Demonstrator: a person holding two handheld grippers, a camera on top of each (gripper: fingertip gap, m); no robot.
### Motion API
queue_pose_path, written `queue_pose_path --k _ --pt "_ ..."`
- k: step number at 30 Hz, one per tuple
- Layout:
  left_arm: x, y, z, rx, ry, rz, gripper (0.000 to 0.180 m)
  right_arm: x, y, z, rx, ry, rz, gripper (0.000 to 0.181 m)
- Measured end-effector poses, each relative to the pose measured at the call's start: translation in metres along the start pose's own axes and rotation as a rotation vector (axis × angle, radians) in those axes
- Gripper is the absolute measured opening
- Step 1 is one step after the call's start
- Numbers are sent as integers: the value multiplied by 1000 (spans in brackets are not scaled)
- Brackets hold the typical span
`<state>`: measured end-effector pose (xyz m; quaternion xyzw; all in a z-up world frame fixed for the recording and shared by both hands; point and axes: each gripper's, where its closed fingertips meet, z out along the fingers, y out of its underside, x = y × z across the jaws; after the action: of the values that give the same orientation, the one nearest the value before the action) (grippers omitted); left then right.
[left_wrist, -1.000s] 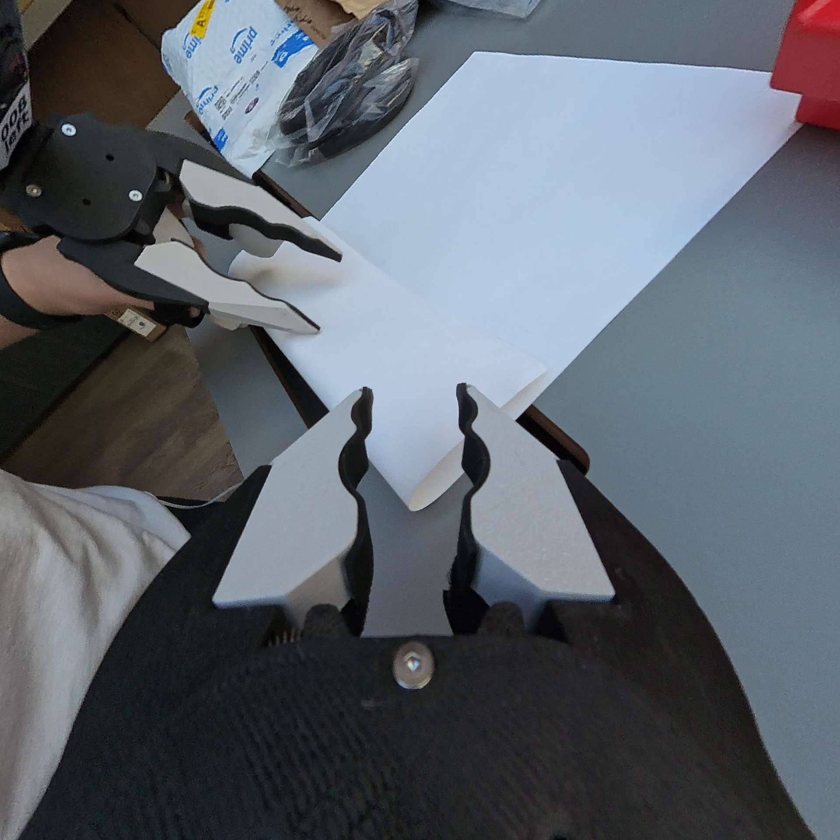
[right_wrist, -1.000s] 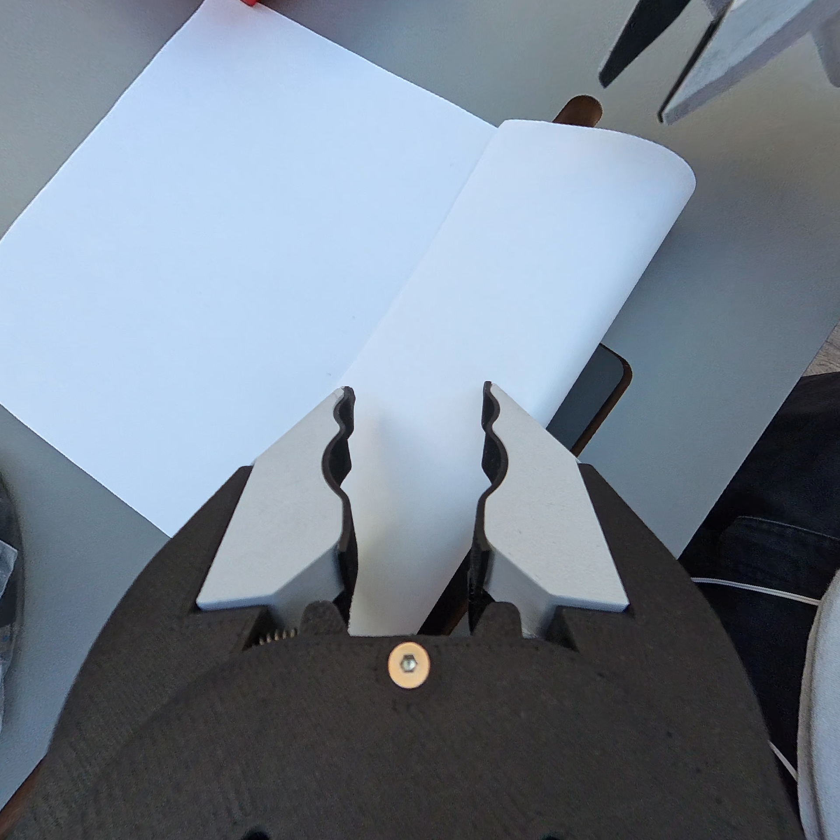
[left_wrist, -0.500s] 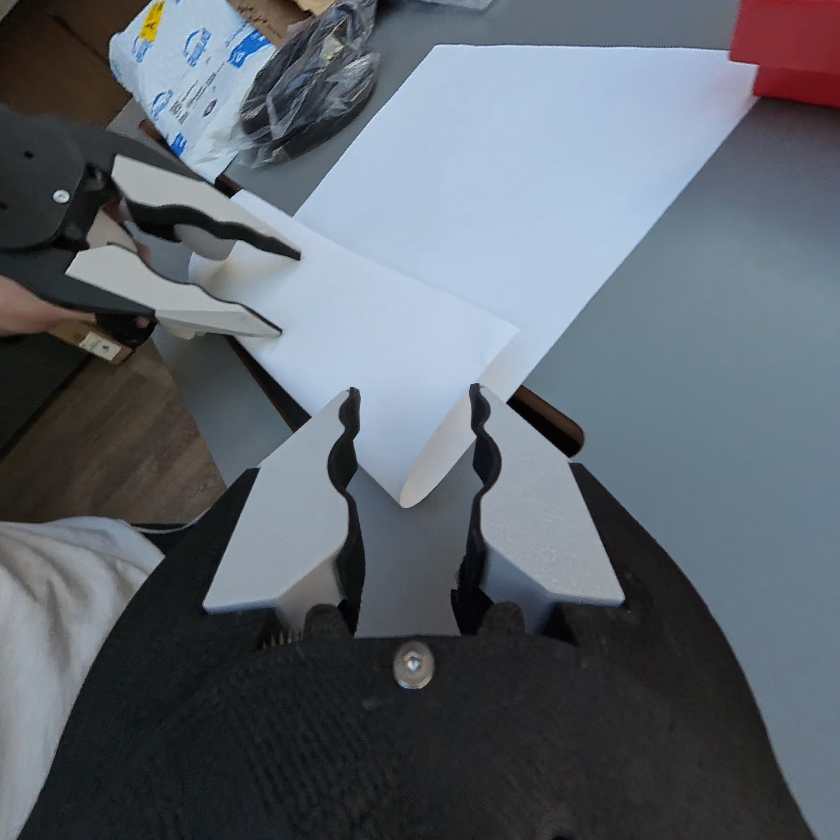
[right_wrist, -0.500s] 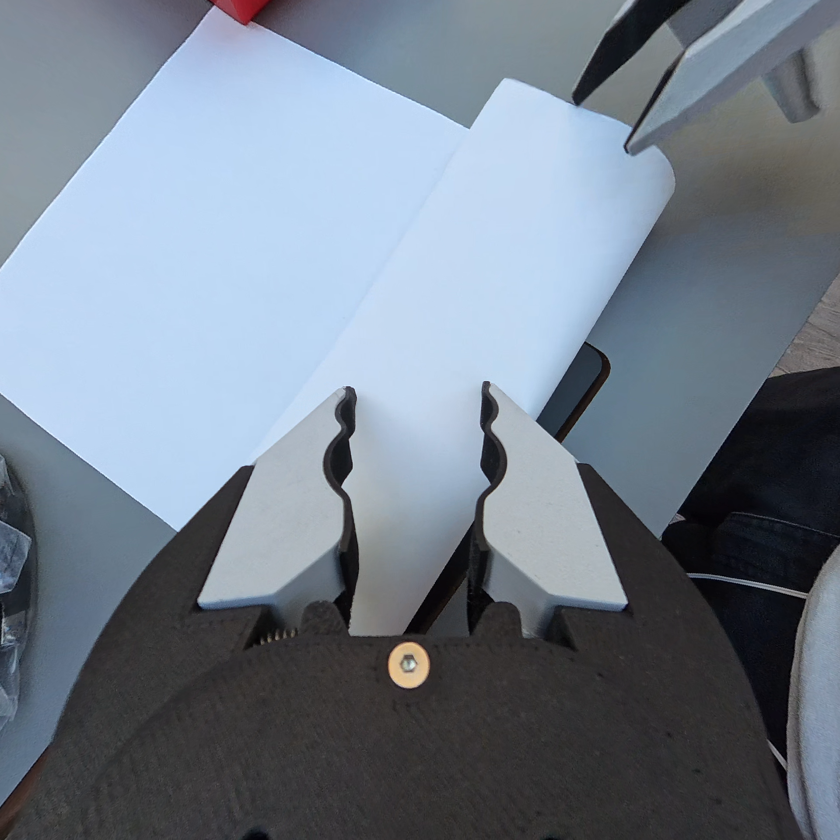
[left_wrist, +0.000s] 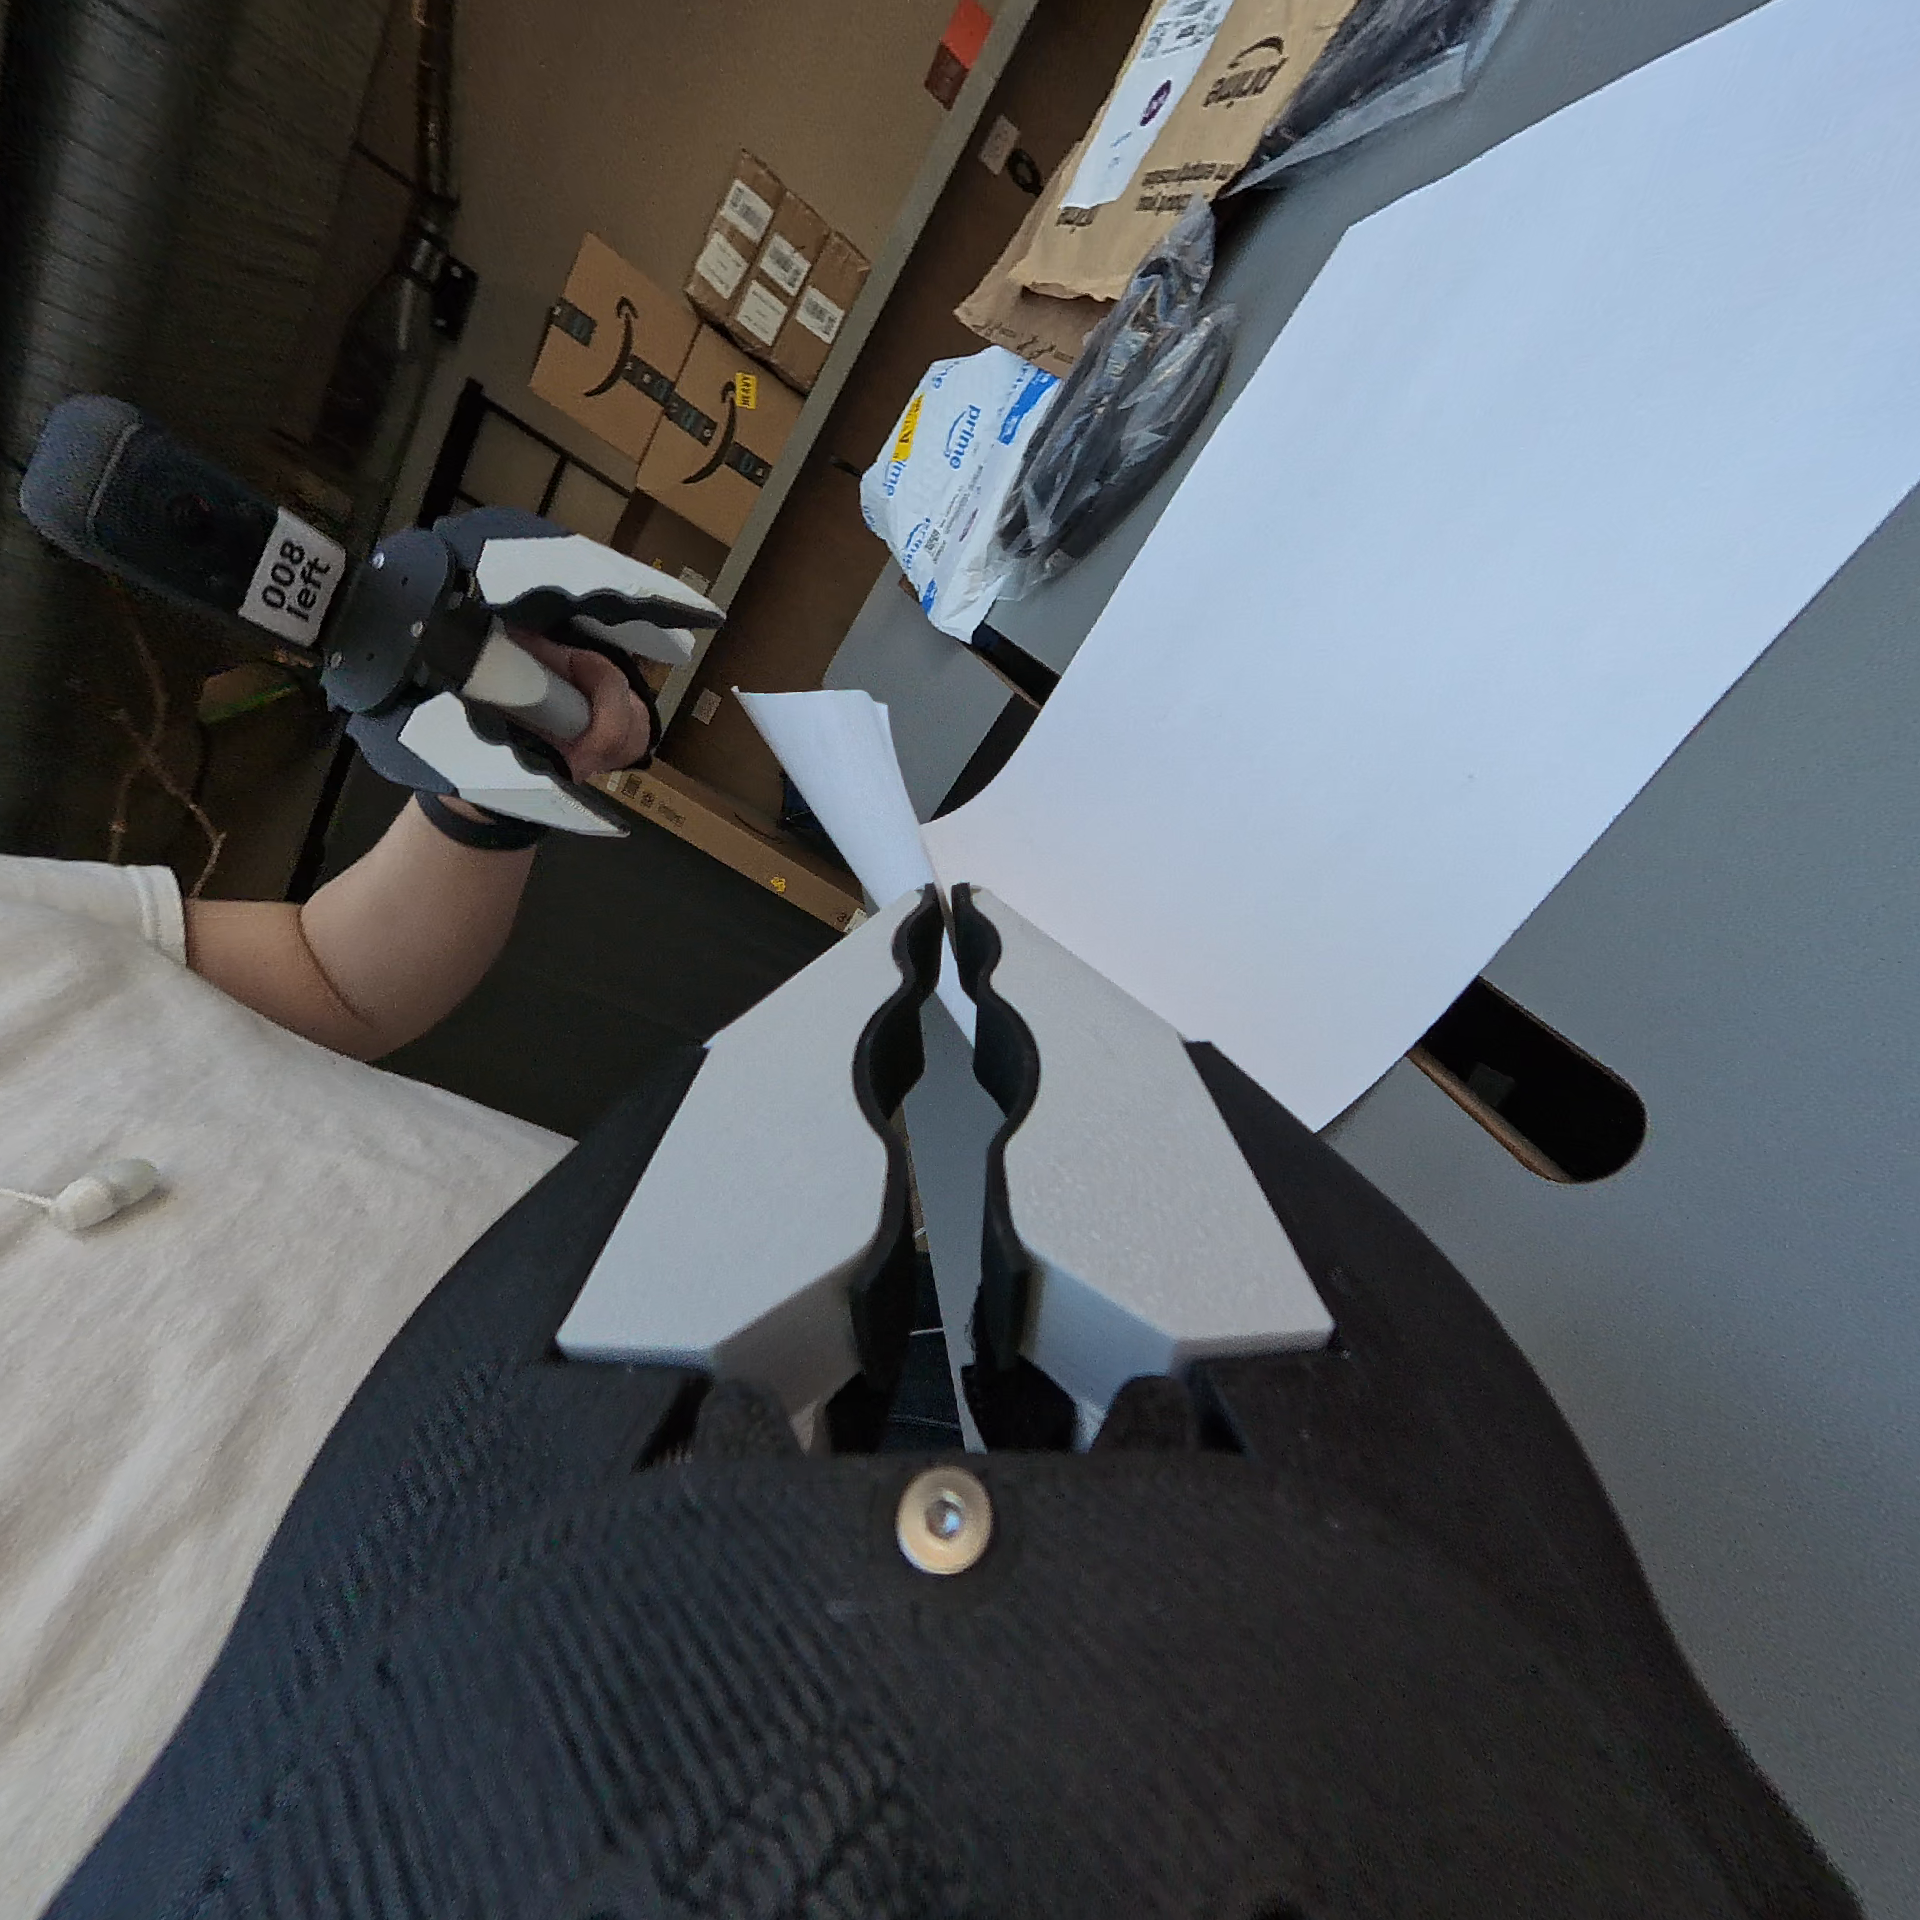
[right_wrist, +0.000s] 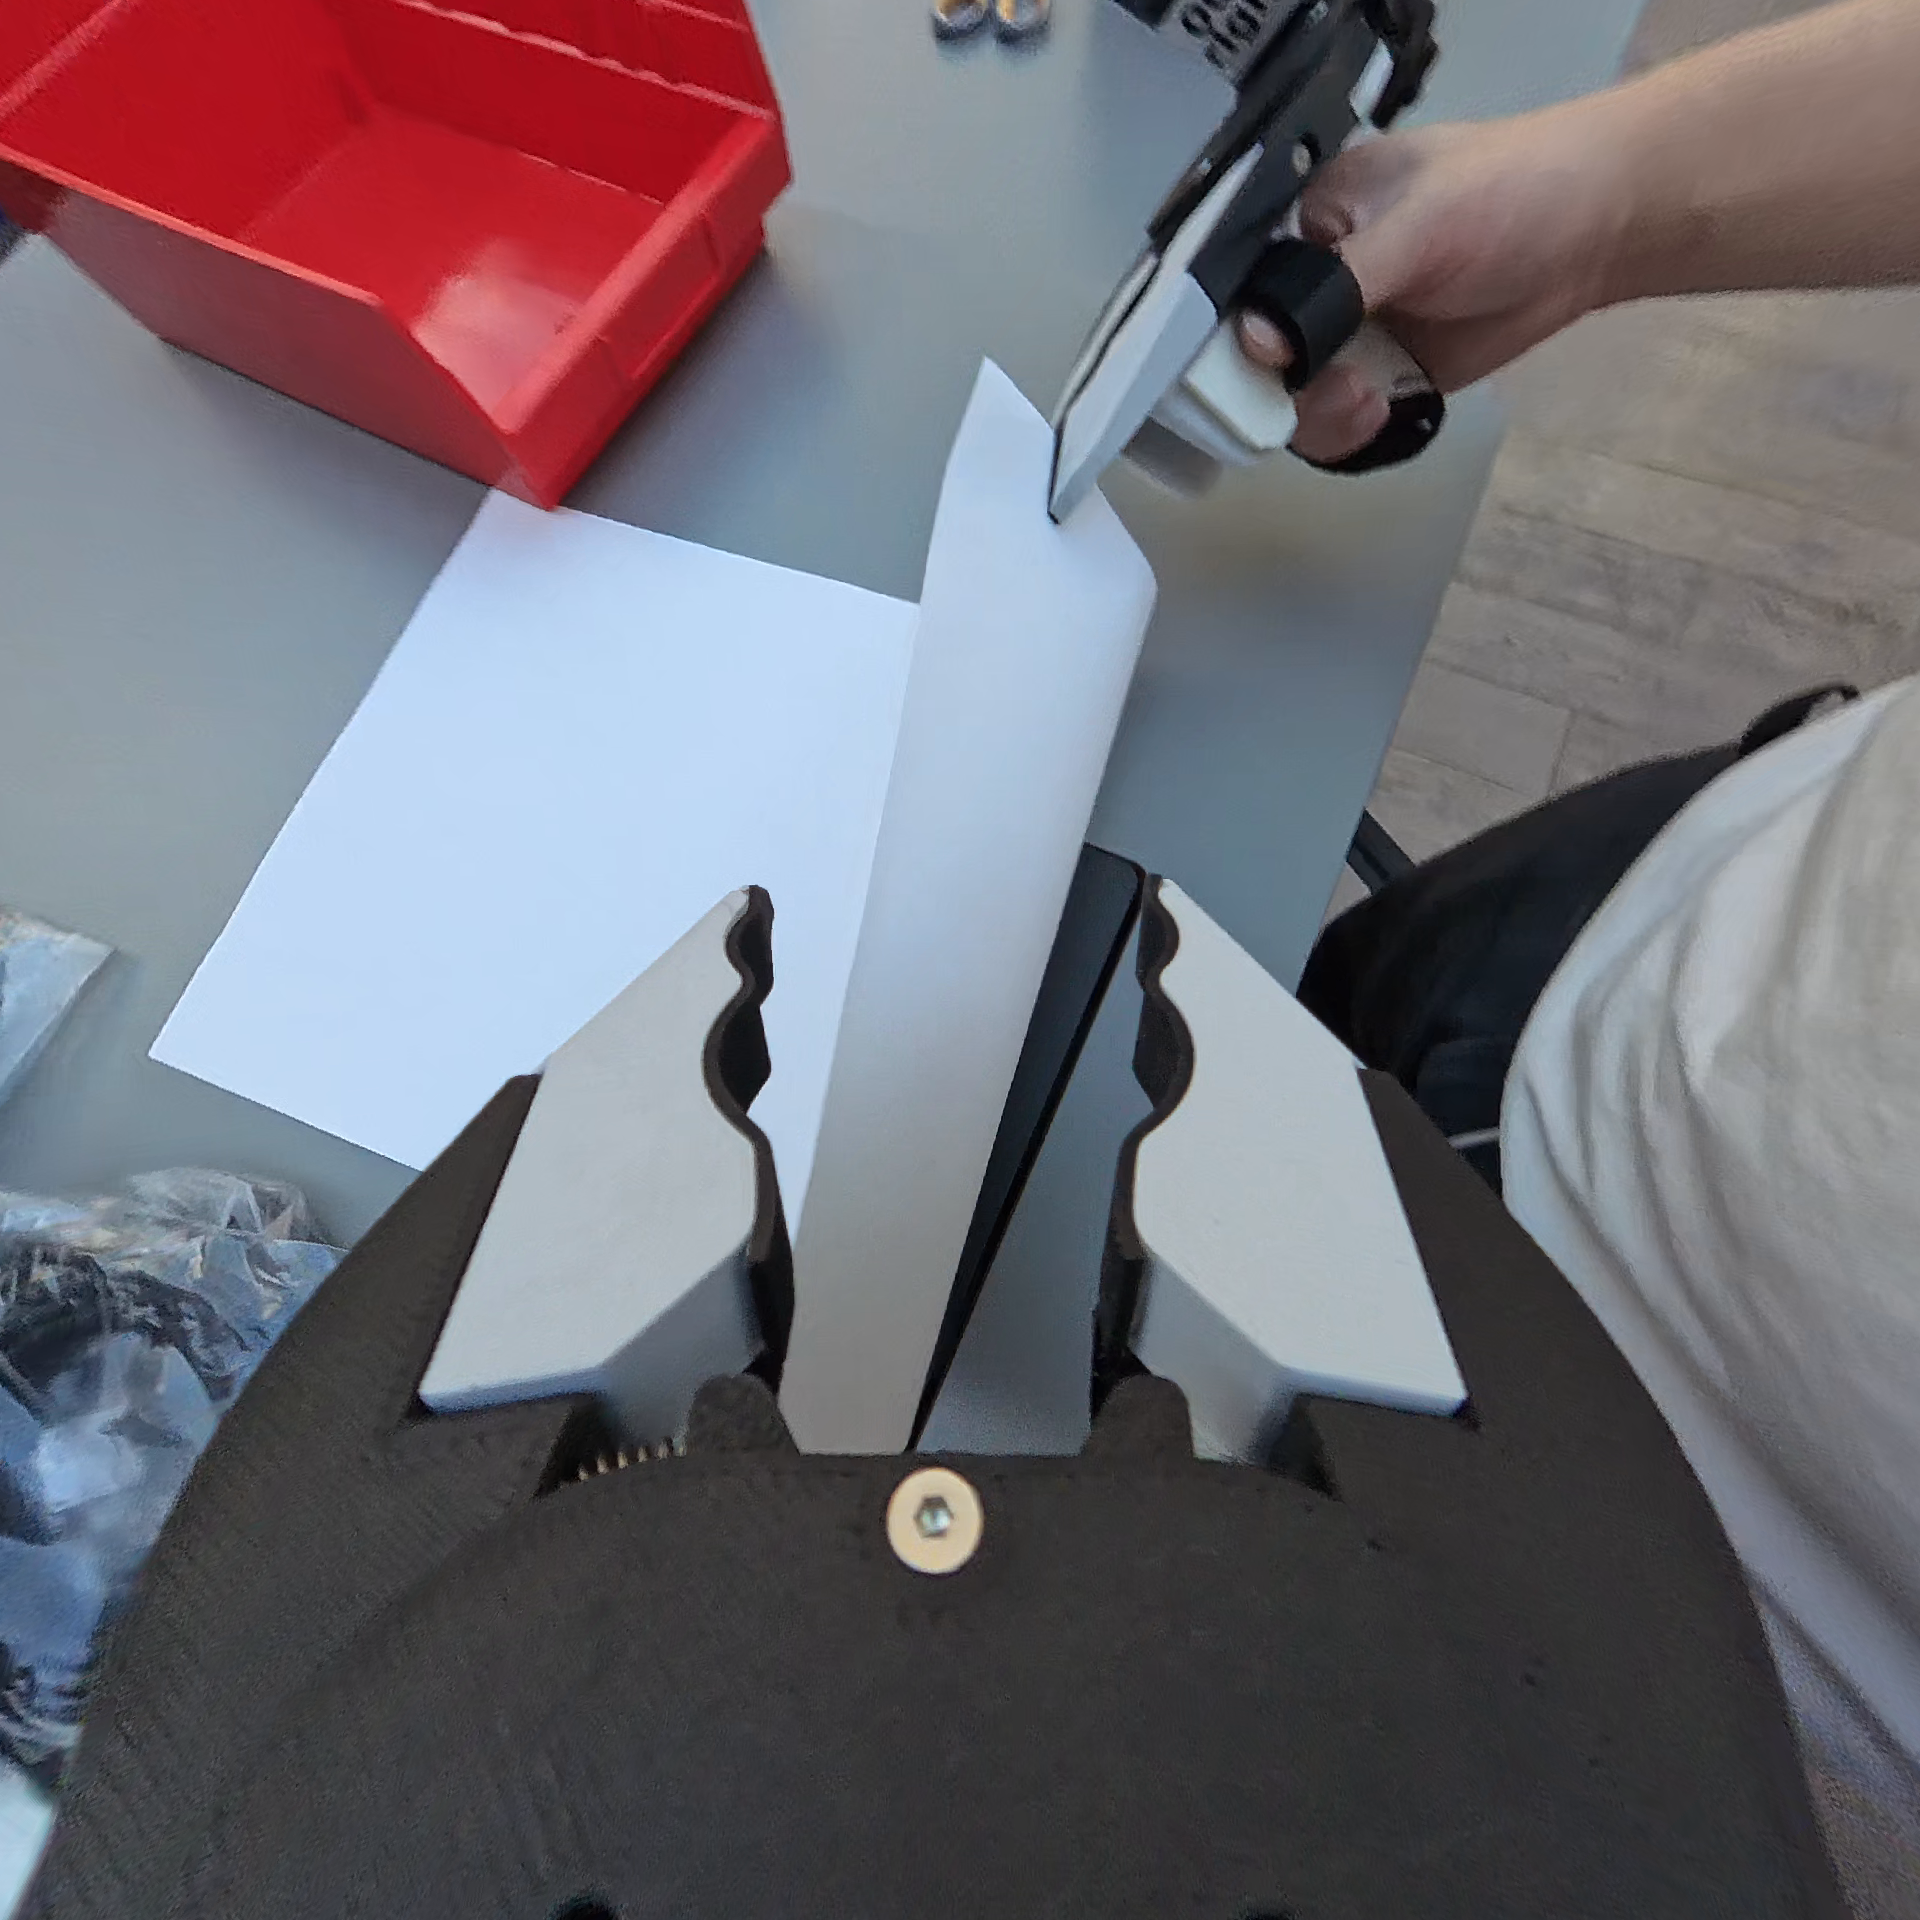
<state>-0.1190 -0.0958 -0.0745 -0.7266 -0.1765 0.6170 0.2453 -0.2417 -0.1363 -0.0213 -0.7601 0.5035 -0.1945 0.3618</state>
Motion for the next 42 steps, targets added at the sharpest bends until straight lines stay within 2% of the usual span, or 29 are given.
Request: queue_pose_path --k 2,5,8,10,14,16,17,20,21,24,27,29,35,38,40,42 --pt "-1 3 -2 -16 -17 -9 0 -3 -2 -1 -96 60 81 71" --pt "-2 9 -3 -36 -35 -11 0 4 6 13 -227 240 88 49" --pt "-2 14 -4 -28 -26 -15 0 20 32 30 -373 446 -8 30" --pt "-2 19 -6 -36 -7 -25 1 32 38 36 -407 562 -77 0" --pt "6 30 -17 -107 129 -163 25 39 46 44 -422 675 -125 0" --pt "5 26 -19 -116 147 -199 30 42 48 44 -444 769 -181 0" --pt "3 24 -19 -115 129 -180 29 41 47 46 -450 806 -212 0" --pt "2 27 -16 -156 57 -70 2 32 47 58 -447 842 -281 0" --pt "10 29 -16 -165 87 -38 0 30 47 62 -444 852 -295 0" --pt "26 34 -16 -175 146 45 0 23 50 72 -445 831 -318 1" --pt "32 36 -13 -182 187 25 0 12 54 78 -436 740 -305 34" --pt "33 38 -10 -206 197 18 0 -2 47 74 -394 647 -284 42" --pt "38 43 -5 -265 219 -3 0 -45 3 27 -245 254 -104 49" --pt "37 44 -1 -277 213 4 1 -13 -24 6 -160 255 -118 40" --pt "38 45 -1 -287 219 9 1 14 -19 10 -164 257 -117 37" --pt "39 46 -1 -287 227 11 1 23 0 26 -192 156 -103 33"
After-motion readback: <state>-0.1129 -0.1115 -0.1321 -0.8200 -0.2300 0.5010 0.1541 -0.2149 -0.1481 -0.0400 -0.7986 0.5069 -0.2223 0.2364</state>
